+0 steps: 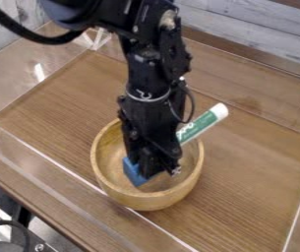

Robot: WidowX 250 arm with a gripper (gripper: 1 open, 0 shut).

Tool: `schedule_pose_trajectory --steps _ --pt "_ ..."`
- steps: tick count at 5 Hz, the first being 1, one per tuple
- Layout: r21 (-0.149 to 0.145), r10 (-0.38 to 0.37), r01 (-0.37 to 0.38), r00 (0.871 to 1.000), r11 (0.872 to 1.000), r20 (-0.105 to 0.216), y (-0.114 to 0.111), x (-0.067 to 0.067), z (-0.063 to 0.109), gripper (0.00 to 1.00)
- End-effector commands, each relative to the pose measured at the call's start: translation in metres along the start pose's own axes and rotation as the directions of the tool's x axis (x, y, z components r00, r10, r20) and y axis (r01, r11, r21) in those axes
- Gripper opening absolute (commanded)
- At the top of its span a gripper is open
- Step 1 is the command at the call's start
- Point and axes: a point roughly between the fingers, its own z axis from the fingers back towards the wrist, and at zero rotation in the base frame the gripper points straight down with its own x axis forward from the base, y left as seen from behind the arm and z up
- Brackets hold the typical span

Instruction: Remove the green marker from inside the brown bowl and put it on the table

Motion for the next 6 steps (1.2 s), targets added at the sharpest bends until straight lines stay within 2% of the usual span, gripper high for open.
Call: schedule_pose_trajectory --steps 1,4,5,6 --pt "0.017 -0.012 0.012 0.999 1.000 0.045 -0.001 0.009 0.016 0.00" --pt "0.028 -0.014 0.013 0.999 1.000 0.038 -0.005 0.009 0.040 0.00" --pt "0.040 0.001 -0.003 0.999 0.999 0.032 -0.006 0.011 0.058 0.00" --pt "0.050 0.003 -0.005 1.000 0.999 0.028 -0.009 0.014 0.069 0.00"
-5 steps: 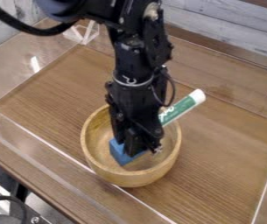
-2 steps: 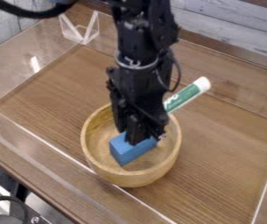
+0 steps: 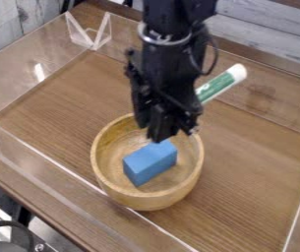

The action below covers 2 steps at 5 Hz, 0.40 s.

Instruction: Remove the green marker from inside the brown bowl and put it on the table

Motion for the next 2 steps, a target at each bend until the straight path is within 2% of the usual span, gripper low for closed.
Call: schedule_pose_trajectory --steps 1,2 --pt "0.020 -0.007 0.006 0.998 1.000 0.060 -0.0016 0.0083 0.0140 1.00" --pt "0.020 -0.012 0.011 0.998 1.000 0.061 -0.0035 0.0084 0.0129 1.00"
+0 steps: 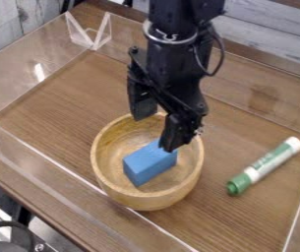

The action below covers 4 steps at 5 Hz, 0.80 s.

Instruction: Remove the green marker from inside the brown bowl and put it on the table

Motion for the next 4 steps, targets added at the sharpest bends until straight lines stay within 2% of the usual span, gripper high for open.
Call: schedule_pose_trajectory --steps 1,4 --pt "0.013 -0.010 0.009 0.998 1.000 0.061 0.000 0.008 0.006 1.00" --pt "0.008 -0.009 0.009 0.997 1.000 0.071 0.000 0.010 -0.018 1.00"
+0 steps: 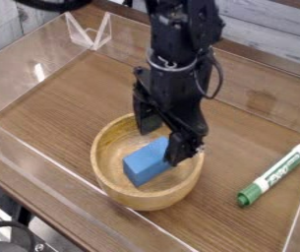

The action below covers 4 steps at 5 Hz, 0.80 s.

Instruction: Remove the green marker from inside the brown bowl and put it on the table

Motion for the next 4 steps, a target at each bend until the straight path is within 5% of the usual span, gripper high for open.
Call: schedule_pose_trajectory --steps 1,4 --pt "0.006 0.002 -0.002 0.999 1.000 0.034 0.0008 0.0046 -0.0012 1.00" --pt "0.003 0.013 -0.013 0.999 1.000 0.041 0.0020 0.0047 -0.0099 1.00"
